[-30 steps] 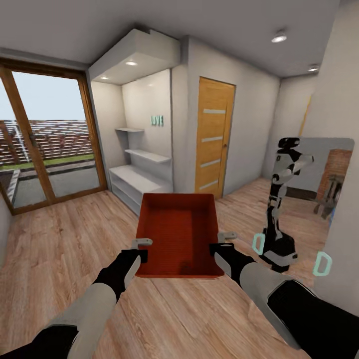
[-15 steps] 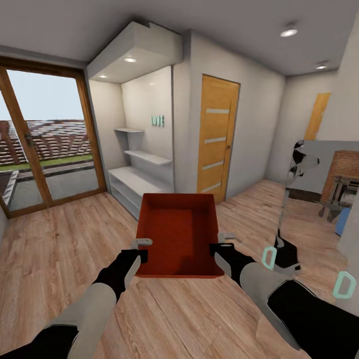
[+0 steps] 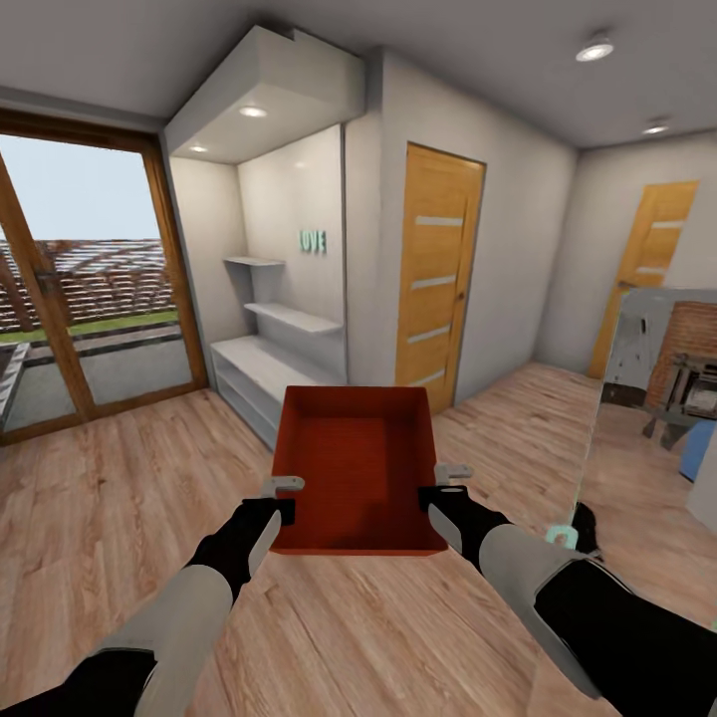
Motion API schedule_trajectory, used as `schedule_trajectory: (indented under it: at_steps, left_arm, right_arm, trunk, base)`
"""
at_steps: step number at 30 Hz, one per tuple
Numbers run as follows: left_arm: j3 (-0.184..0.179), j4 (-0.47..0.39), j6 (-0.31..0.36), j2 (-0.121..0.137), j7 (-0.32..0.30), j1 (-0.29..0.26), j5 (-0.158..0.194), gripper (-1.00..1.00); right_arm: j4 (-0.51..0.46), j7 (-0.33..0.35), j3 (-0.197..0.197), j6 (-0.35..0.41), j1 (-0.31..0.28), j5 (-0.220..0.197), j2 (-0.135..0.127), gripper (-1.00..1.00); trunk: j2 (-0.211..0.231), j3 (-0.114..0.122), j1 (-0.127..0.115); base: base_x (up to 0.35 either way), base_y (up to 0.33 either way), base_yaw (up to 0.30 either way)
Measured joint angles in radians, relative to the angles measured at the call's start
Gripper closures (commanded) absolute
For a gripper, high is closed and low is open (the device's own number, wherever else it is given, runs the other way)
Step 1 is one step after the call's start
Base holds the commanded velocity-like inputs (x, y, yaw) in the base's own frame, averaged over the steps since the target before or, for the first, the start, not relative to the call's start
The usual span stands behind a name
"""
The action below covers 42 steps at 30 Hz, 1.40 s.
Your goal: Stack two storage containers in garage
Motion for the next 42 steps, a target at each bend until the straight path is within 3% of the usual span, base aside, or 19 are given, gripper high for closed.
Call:
schedule_trajectory:
  at_steps: [42]
  left_arm:
    - [0.000, 0.000, 0.000, 0.000, 0.000, 0.000, 0.000, 1.00]
  right_arm:
    - [0.001, -0.003, 0.003, -0.001, 0.000, -0.004, 0.001, 1.00]
  trunk:
    - [0.000, -0.001, 0.000]
  base:
    - [0.322, 0.000, -0.018]
